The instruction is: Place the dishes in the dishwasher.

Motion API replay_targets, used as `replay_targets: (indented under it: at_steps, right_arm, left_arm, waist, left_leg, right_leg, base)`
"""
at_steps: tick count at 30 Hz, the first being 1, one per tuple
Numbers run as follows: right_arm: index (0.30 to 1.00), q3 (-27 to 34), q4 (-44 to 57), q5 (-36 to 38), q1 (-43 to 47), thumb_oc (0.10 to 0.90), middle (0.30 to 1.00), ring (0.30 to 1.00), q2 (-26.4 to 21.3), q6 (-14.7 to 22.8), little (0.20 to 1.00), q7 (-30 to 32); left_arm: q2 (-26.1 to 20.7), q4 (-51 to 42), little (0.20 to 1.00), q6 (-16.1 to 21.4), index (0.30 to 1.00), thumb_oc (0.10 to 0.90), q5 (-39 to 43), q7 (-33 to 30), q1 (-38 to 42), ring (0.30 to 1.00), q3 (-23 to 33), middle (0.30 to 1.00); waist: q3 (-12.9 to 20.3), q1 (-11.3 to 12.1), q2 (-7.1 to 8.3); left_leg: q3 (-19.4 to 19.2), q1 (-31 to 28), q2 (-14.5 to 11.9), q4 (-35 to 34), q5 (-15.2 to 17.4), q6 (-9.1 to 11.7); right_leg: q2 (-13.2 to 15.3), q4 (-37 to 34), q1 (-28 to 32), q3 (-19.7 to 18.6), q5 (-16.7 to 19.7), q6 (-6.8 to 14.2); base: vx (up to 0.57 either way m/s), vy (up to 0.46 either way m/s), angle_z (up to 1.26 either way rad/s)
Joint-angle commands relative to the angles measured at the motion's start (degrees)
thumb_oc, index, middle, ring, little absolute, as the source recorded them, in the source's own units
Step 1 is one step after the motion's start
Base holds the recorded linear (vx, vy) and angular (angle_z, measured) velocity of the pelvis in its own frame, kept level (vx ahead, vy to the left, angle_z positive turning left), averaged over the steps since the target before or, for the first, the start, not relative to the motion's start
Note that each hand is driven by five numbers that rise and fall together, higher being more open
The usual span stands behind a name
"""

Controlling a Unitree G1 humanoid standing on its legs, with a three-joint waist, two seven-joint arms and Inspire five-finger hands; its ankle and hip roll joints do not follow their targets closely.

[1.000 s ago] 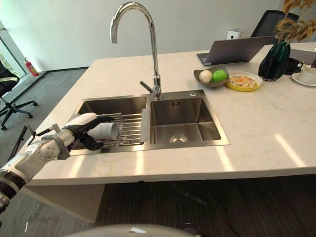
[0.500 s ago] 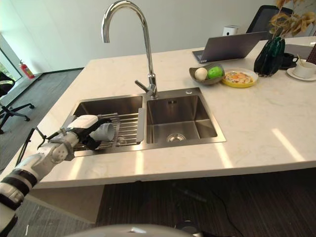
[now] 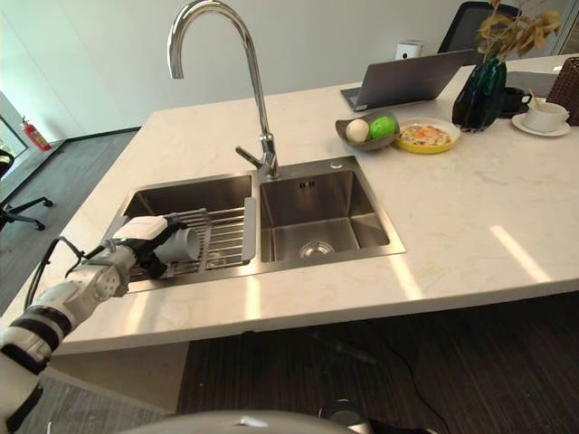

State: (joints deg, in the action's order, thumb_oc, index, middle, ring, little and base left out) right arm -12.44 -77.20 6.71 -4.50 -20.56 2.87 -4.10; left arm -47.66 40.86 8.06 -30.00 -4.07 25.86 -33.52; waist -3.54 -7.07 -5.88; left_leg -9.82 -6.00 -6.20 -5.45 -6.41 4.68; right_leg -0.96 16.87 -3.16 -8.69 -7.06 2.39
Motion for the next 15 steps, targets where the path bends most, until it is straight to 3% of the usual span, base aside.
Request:
replay_targets:
  at_steps: [1,8,15]
  right_arm:
    - [0.9,-2.34,-0.48,-1.39,3.01,0.8,0.9,0.9,0.36,0.78,0.9,1.18]
    - [0.9,-2.97,-0.87,-2.01,3.87,0.8,0.9,0.9,0.1,0.62,0.9,1.52]
    - [0.9,-3.42,-0.66,-2.09,4.39,0.8,0.9,0.9,-0.02,0.22,0.9,1.5]
  left_arm:
    - [-0.88,1.82,0.9,-0.7,0.9,0.8,-1.99,-2.43,10.23,0.9,0.6,0.9]
    - [2.28,5.1,0.9,-0.81,0.9,0.8,-3.76,-1.98,12.51,0.9,-3.08,0.9]
    - [4.66,9.77,0.9,-1.94,0.9,0.8,-2.12,-0.41,13.19,0.9,-3.03,0.9]
  waist:
    - [0.52,-1.2,3.89]
    - [0.54,-1.59,3.65]
    - [0.3,-1.91,3.49]
  left_leg:
    - [0.41,-4.95,3.41,0.45,6.05,-0.01]
    - [0.41,-4.97,3.52,0.45,6.2,-0.11]
    - [0.2,-5.05,3.65,0.45,6.3,-0.13]
  right_leg:
    - [2.83,-20.39,10.85,0.0,8.11,5.26]
    - [2.86,-20.37,10.87,0.12,8.06,5.26]
    - [2.89,-20.29,10.68,-0.04,8.24,5.29]
  base:
    - [0.0,0.0,0.0]
    - [0.0,0.0,0.0]
    - [0.0,0.0,0.0]
